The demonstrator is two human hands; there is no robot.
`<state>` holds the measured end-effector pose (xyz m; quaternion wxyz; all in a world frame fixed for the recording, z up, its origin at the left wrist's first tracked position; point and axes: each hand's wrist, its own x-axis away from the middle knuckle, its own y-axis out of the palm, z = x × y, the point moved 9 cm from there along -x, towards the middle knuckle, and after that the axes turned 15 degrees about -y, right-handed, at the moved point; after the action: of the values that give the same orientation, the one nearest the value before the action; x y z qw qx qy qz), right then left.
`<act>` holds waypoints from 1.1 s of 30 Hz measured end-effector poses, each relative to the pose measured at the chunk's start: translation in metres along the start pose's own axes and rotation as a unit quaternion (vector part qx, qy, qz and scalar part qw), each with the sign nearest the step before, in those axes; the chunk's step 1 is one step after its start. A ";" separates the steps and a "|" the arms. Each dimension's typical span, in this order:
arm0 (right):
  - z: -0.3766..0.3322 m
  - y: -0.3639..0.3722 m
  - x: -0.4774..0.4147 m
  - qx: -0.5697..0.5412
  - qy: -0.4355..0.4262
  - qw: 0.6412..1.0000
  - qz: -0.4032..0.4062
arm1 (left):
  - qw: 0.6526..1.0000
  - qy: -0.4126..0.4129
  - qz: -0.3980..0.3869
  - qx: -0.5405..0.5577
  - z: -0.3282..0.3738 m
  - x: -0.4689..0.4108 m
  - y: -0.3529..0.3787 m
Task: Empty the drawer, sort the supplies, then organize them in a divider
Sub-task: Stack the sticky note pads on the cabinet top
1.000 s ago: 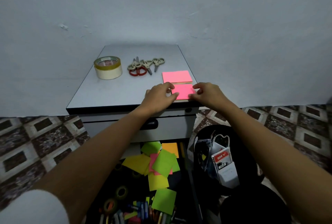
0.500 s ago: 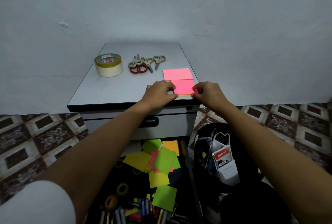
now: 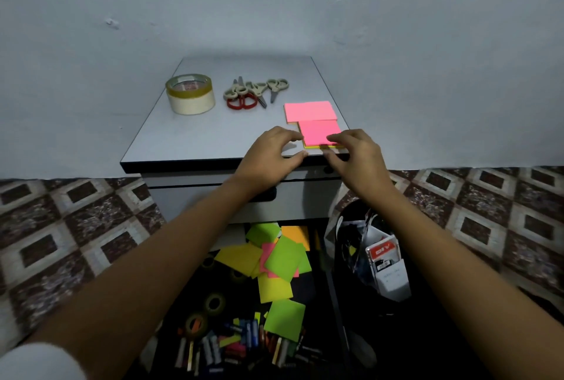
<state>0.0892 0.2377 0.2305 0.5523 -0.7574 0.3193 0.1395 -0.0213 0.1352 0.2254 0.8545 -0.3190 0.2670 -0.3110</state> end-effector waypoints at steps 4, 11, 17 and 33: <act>-0.029 0.017 0.026 -0.038 -0.032 0.999 0.005 | 0.998 0.051 0.039 0.015 -0.012 0.038 -0.011; -0.049 0.099 0.089 -0.122 0.000 0.987 -0.102 | 0.995 -0.085 -0.047 0.000 -0.108 0.096 0.022; -0.041 0.169 0.135 -0.141 0.053 0.968 -0.200 | 0.968 -0.217 -0.128 -0.019 -0.195 0.132 0.069; 0.002 0.288 0.178 -0.134 0.178 0.926 -0.303 | 0.909 -0.387 -0.144 -0.045 -0.291 0.144 0.131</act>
<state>0.0407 0.1277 -0.0856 0.3956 -0.8973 0.1457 -0.1306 -0.0689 0.0026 -0.0954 0.8212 -0.4878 -0.1203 -0.2704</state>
